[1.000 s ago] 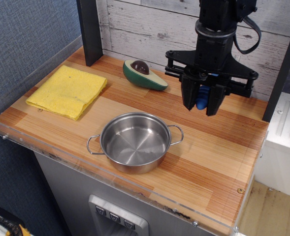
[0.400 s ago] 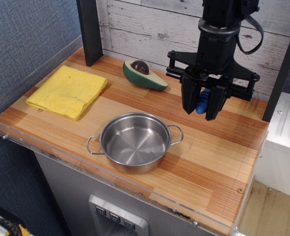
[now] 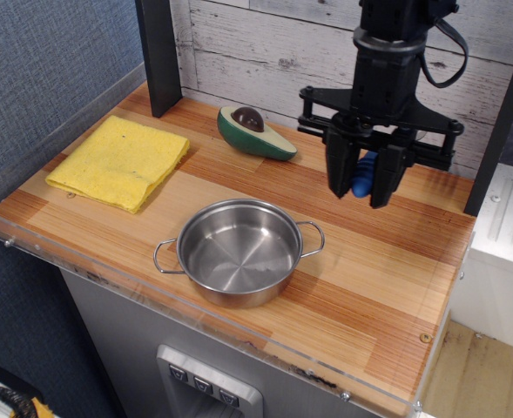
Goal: Move fork towards upper right corner of counter.
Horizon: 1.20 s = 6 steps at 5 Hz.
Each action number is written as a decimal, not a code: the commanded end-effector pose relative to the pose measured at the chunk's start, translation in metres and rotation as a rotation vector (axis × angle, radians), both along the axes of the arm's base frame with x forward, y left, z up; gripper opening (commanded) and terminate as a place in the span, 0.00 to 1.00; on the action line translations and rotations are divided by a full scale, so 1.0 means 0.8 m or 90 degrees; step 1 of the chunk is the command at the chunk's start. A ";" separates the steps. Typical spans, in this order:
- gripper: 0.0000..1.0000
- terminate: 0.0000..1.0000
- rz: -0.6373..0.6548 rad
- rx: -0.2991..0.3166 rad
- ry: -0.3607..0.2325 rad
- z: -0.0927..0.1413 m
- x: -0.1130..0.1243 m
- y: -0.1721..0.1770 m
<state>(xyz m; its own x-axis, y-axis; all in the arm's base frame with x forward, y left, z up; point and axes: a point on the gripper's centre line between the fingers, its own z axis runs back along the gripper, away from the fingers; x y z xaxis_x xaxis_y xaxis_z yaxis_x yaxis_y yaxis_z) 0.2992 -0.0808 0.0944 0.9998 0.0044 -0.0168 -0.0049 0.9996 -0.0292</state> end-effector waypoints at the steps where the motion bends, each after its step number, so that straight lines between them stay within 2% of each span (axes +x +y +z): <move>1: 0.00 0.00 0.015 0.029 -0.103 0.016 0.004 0.006; 2: 0.00 0.00 0.034 0.009 -0.091 -0.046 0.004 -0.005; 5: 0.00 0.00 0.023 0.019 -0.054 -0.233 -0.013 -0.008; 6: 1.00 0.00 0.003 0.015 -0.066 -0.250 -0.014 -0.006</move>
